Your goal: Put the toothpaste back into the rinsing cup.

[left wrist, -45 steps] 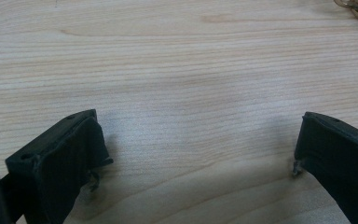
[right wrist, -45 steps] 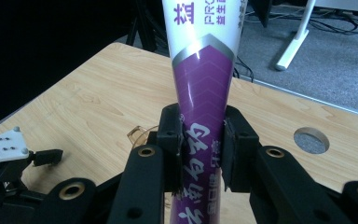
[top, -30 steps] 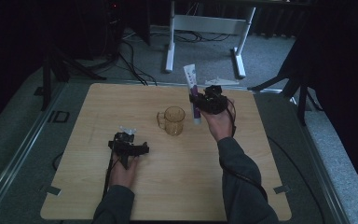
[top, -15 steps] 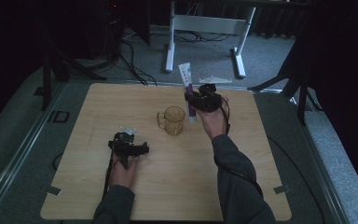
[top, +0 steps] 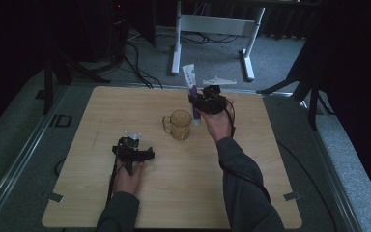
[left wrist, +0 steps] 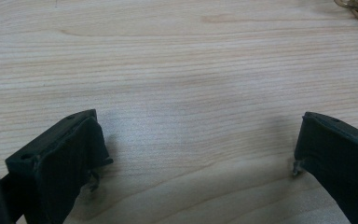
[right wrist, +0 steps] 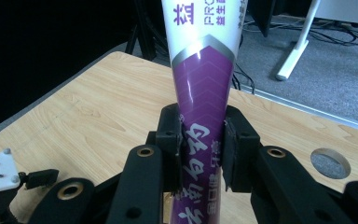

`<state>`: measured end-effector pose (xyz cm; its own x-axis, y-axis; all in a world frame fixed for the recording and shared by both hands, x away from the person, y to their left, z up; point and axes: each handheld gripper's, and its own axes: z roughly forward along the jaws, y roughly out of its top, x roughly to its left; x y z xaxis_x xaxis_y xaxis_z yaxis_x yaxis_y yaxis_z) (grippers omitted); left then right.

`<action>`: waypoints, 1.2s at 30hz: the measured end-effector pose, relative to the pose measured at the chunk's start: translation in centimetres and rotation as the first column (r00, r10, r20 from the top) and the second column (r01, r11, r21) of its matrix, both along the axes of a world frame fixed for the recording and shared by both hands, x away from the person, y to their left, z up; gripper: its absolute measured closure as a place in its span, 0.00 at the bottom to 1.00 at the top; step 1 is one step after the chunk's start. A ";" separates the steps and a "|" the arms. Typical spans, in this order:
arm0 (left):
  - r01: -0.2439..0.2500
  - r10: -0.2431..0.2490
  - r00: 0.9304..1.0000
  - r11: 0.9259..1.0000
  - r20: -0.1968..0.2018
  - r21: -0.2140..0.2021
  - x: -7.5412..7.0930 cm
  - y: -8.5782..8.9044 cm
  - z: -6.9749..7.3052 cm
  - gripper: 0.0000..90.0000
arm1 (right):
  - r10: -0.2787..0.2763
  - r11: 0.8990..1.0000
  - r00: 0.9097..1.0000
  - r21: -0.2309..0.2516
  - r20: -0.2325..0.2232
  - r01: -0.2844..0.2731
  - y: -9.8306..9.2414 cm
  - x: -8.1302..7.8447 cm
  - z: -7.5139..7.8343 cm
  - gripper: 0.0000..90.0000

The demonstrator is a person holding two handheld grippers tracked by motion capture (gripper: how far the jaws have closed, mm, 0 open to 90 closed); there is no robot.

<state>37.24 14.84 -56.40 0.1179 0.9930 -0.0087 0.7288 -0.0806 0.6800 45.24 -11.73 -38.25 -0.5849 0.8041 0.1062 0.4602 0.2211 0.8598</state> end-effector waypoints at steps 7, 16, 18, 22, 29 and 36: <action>0.000 0.000 1.000 1.000 0.001 0.000 0.0 0.0 0.0 0.00 | -0.013 1.000 1.000 0.029 -0.018 0.013 0.1 0.5 -0.3 0.80; -0.001 0.001 1.000 1.000 0.001 0.000 0.0 0.0 0.0 0.00 | -0.015 0.999 1.000 0.028 -0.023 0.016 1.0 0.8 -0.7 0.80; -0.001 0.001 1.000 1.000 0.001 0.000 0.0 0.0 0.0 0.00 | -0.019 0.999 1.000 0.030 -0.022 0.020 1.1 0.9 -0.7 0.80; 0.000 0.000 1.000 1.000 0.001 0.000 0.0 0.0 0.0 0.00 | -0.027 0.999 0.999 0.029 -0.023 0.028 1.4 1.1 -0.7 0.80; 0.000 0.000 1.000 1.000 0.001 0.000 0.0 0.0 0.0 0.00 | -0.030 0.999 0.999 0.030 -0.019 0.031 2.0 1.3 -0.5 0.80; 0.000 0.000 1.000 1.000 0.000 0.001 0.0 0.0 0.0 0.00 | -0.031 0.999 0.999 0.032 -0.013 0.032 2.7 1.5 0.1 0.80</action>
